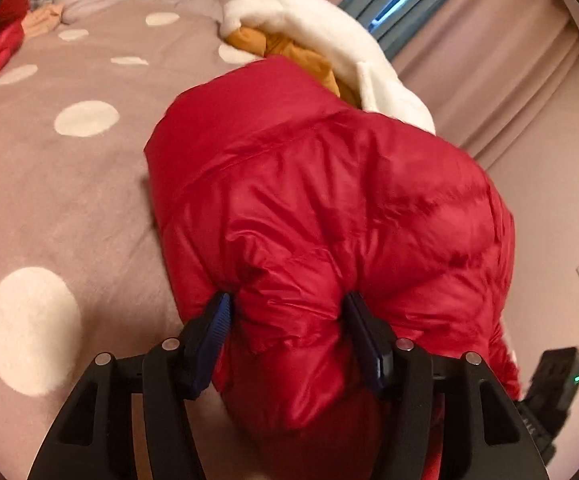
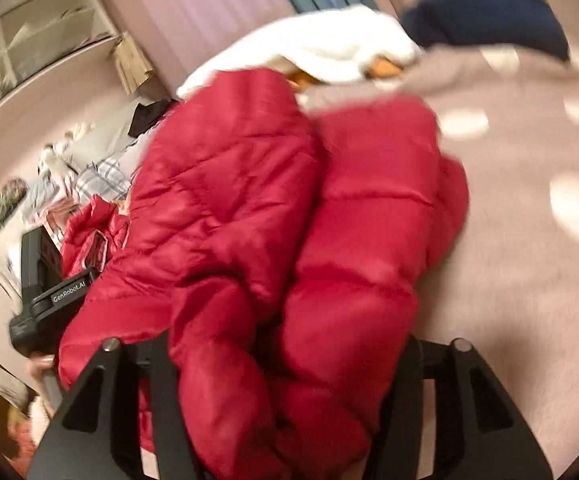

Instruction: Fold large clothes

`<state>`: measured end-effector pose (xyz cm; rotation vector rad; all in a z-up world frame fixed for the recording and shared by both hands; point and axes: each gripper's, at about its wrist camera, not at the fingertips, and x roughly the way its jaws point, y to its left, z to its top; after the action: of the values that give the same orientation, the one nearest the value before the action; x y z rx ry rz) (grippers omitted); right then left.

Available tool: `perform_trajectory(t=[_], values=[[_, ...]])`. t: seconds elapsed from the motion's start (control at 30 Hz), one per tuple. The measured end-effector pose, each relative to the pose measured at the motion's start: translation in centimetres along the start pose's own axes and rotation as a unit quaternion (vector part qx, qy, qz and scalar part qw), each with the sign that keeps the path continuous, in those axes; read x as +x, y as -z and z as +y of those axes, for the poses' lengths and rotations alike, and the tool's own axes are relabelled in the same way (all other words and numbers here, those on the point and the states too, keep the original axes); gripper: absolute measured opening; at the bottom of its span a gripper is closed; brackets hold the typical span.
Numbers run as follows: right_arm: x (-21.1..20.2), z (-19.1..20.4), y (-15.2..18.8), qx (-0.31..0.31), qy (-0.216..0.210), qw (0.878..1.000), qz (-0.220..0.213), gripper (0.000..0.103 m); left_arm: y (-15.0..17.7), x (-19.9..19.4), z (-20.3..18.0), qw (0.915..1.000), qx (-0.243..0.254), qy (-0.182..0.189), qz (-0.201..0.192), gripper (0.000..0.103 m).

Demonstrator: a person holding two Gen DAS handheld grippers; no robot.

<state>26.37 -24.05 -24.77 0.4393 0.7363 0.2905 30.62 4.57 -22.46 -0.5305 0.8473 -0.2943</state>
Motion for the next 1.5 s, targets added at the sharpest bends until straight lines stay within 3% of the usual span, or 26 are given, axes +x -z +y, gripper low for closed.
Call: perform_trajectory(t=[0.13, 0.23, 0.37, 1.33, 1.5], values=[[0.1, 0.6, 0.2, -0.031, 0.046, 0.998, 0.008, 0.063, 0.4, 0.4, -2.3, 0.9968, 0.054, -0.056, -0.018, 0.063], [0.5, 1.1, 0.2, -0.028, 0.056, 0.998, 0.011, 0.067, 1.0, 0.9, -3.2, 0.9911, 0.087, -0.095, -0.035, 0.064], [0.5, -0.1, -0.1, -0.010, 0.052, 0.998, 0.018, 0.075, 0.2, 1.3, -1.6, 0.9936, 0.073, -0.083, -0.024, 0.067], [0.9, 0.0, 0.0, -0.011, 0.063, 0.998, 0.020, 0.081, 0.3, 1.8, -2.2, 0.9898, 0.088, -0.107, -0.034, 0.068], [0.9, -0.1, -0.1, -0.011, 0.068, 0.997, 0.021, 0.086, 0.3, 1.7, -2.1, 0.9880, 0.091, -0.118, -0.041, 0.074]])
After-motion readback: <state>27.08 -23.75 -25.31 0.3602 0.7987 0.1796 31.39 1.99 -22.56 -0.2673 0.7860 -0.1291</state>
